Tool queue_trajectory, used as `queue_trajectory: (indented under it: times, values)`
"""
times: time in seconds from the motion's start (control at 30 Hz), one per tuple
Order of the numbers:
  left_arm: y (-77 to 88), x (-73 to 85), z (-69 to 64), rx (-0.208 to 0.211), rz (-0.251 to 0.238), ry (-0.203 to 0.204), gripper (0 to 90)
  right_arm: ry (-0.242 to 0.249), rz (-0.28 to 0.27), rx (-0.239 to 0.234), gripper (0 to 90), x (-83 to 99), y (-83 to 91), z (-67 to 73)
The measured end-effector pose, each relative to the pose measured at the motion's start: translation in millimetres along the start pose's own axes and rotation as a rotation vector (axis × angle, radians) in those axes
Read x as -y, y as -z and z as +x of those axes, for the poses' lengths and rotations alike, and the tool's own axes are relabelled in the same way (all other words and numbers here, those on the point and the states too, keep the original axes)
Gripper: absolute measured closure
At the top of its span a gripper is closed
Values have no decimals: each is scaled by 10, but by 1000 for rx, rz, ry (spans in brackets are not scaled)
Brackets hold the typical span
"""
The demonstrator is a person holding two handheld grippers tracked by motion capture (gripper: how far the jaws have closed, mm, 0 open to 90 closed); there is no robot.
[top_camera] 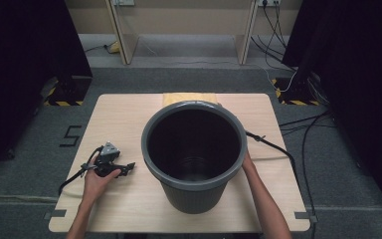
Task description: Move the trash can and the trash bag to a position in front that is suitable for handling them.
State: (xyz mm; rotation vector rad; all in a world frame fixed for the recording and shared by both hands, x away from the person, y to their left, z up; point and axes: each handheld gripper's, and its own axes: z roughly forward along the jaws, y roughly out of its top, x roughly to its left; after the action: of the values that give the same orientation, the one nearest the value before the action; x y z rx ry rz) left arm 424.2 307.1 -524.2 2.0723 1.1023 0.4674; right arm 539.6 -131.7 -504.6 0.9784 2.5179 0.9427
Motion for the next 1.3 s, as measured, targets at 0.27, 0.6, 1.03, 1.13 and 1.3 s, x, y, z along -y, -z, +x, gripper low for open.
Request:
queue_trajectory:
  times: [0.27, 0.6, 1.03, 1.13, 1.3]
  values:
    - [0, 0, 0, 1, 0, 0, 141, -24, 6, -2, 398, 425, 380, -265]
    - [0, 0, 0, 1, 0, 0, 141, -60, 16, 27, 398, 990, 900, -449]
    - [-1, 0, 0, 1, 0, 0, 141, -98, 47, 77, 396, 1676, 1561, -480]
    - [-1, -1, 0, 0, 0, 0, 141, -116, 66, 120, 334, 1726, 1689, -476]
    - [-4, -1, 0, 1, -1, 1, 140, -207, -36, 136, 257, 1657, 1731, -394]
